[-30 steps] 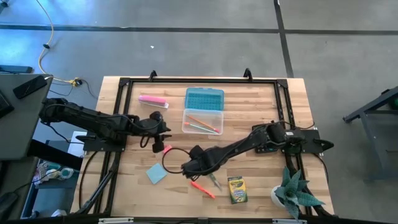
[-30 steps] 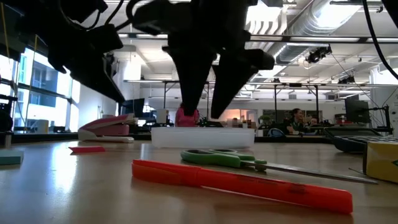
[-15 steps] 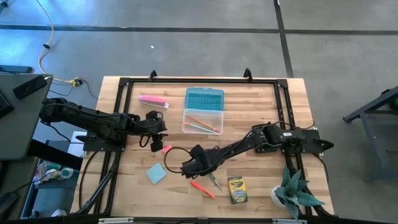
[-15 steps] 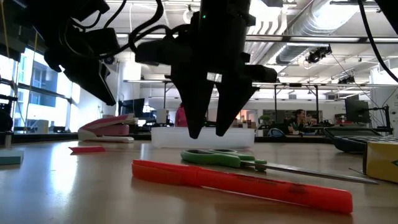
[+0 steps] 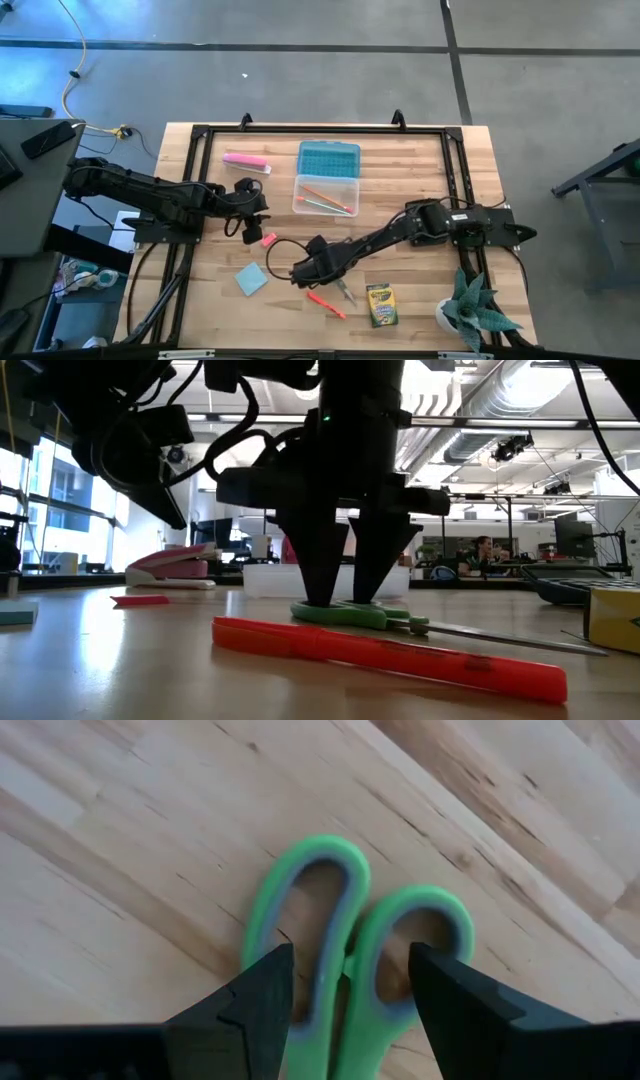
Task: Pack school essentials
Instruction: Put the green scissor into the blue supply box
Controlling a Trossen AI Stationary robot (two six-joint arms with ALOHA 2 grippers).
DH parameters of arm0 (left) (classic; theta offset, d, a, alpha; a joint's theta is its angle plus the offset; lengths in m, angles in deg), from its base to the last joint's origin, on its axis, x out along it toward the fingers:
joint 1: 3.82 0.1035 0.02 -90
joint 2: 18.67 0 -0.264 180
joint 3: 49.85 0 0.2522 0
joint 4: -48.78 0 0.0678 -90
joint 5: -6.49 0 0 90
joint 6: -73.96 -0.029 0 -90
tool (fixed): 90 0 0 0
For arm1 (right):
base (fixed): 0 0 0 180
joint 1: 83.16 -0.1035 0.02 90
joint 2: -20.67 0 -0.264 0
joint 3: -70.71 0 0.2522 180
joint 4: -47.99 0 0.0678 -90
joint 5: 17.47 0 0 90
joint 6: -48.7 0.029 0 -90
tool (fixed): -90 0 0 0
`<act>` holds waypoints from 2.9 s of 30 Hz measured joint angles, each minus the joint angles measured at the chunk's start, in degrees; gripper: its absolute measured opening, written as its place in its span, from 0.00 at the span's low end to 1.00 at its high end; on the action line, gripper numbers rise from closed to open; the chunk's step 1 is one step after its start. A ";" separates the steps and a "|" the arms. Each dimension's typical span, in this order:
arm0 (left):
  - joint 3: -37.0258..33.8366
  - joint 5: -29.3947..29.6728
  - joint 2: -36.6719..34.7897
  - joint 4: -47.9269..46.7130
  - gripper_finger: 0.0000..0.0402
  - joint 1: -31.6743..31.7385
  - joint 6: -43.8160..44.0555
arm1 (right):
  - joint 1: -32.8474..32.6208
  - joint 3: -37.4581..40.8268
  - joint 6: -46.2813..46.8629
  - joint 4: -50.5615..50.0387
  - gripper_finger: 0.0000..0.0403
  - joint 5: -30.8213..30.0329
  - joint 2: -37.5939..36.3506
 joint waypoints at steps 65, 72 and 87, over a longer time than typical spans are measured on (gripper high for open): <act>0.00 0.57 -0.02 -2.28 0.27 0.00 -2.63 | 1.44 6.52 -8.80 3.98 0.18 -4.29 -4.85; 0.00 3.22 -0.02 -5.31 0.27 0.01 -2.59 | 3.34 6.42 -13.07 4.35 0.18 -8.01 -8.29; 0.00 6.36 -0.02 -2.84 0.27 0.00 -4.76 | 13.70 6.22 -35.96 11.29 0.18 -24.66 -17.69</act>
